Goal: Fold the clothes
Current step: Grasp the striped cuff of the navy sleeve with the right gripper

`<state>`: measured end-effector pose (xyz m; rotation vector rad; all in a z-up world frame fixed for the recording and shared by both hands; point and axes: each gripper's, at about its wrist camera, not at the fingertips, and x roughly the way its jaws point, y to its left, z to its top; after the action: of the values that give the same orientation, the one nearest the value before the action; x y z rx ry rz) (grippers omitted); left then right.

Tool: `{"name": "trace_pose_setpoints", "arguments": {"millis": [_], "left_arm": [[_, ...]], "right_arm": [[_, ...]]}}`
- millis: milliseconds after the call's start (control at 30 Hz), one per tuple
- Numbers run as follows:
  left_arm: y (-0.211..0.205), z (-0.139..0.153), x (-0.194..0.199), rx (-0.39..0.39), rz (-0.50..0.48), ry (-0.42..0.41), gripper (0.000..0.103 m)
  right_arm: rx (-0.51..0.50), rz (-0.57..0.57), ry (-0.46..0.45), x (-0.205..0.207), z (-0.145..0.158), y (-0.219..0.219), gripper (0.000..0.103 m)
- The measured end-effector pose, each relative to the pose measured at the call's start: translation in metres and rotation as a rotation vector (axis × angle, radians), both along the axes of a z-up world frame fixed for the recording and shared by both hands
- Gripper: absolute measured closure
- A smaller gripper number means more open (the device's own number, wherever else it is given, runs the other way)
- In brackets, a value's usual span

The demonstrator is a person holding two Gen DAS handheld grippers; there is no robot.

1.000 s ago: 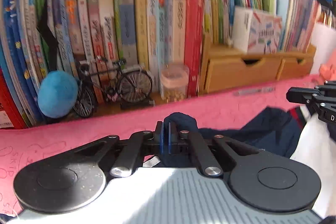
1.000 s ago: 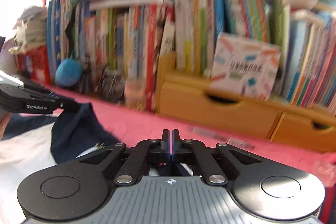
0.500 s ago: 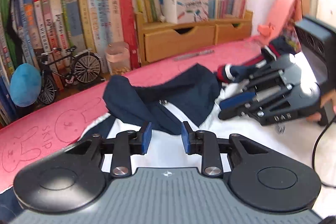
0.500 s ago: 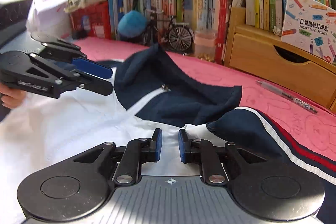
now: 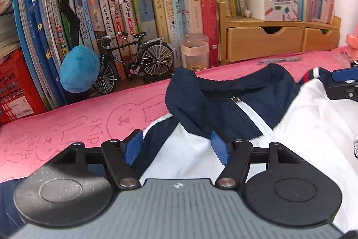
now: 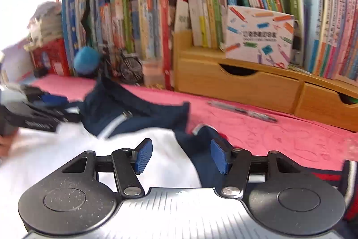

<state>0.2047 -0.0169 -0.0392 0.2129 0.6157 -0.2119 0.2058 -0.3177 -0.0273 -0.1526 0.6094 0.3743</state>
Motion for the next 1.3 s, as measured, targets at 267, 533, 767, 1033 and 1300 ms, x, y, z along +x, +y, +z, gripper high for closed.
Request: {"name": "trace_pose_setpoints", "arguments": {"millis": [267, 533, 767, 1033, 1300], "left_arm": [[0.05, -0.005, -0.058, 0.017, 0.023, 0.041, 0.031], [0.108, -0.01, -0.087, -0.081, 0.167, 0.055, 0.012], [0.103, -0.01, -0.09, -0.031, 0.188, 0.034, 0.008], [0.099, -0.011, -0.09, 0.004, 0.197, 0.021, 0.005], [0.101, -0.011, -0.089, -0.009, 0.205, 0.029, 0.002]], "right_arm": [[-0.25, -0.772, 0.056, -0.022, -0.022, -0.192, 0.048], [-0.289, -0.91, -0.077, -0.087, -0.013, -0.225, 0.022], [-0.089, -0.747, -0.077, -0.076, -0.017, -0.224, 0.0], [0.066, -0.809, -0.04, -0.068, -0.008, -0.251, 0.087], [-0.324, -1.056, -0.111, -0.081, 0.008, -0.258, 0.092]]}}
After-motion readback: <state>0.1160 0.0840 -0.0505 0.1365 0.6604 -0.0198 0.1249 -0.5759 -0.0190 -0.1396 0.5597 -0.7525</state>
